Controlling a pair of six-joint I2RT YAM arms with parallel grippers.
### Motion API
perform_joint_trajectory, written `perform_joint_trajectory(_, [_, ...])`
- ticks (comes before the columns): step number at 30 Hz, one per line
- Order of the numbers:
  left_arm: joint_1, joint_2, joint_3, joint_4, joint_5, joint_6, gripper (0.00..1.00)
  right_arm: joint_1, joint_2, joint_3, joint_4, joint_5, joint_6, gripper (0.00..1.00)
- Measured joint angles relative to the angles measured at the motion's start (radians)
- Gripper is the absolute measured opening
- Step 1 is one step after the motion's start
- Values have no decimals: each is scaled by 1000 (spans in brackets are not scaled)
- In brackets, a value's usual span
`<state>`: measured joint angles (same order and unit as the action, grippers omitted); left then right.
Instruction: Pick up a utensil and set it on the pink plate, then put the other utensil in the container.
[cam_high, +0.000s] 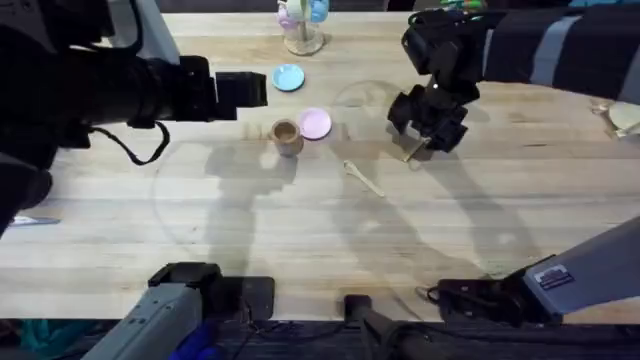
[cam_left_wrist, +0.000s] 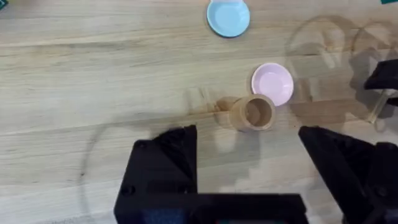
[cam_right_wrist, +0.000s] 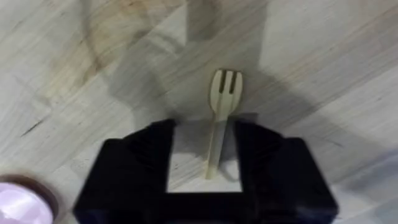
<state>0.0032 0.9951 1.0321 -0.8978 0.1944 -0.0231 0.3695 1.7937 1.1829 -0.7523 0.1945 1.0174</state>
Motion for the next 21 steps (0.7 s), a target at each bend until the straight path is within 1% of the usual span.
perform_joint_trajectory(4, [0, 0, 0, 0, 0, 0, 993, 1, 0, 0, 1, 4, 1, 282])
perform_joint_trajectory(6, [0, 0, 0, 0, 0, 0, 993, 1, 0, 0, 3, 6, 1, 94])
perform_joint_trajectory(7, [0, 0, 0, 0, 0, 0, 993, 0, 0, 1, 4, 10, 4, 53])
perform_joint_trajectory(15, [0, 0, 0, 0, 0, 0, 992, 1, 0, 6, 2, 15, -16, 32])
perform_joint_trajectory(18, [0, 0, 0, 0, 0, 0, 993, 1, 2, 14, 1, 12, -79, 31])
perform_joint_trajectory(21, [0, 0, 0, 1, 0, 0, 993, 2, 2, 44, -2, 12, -198, 33])
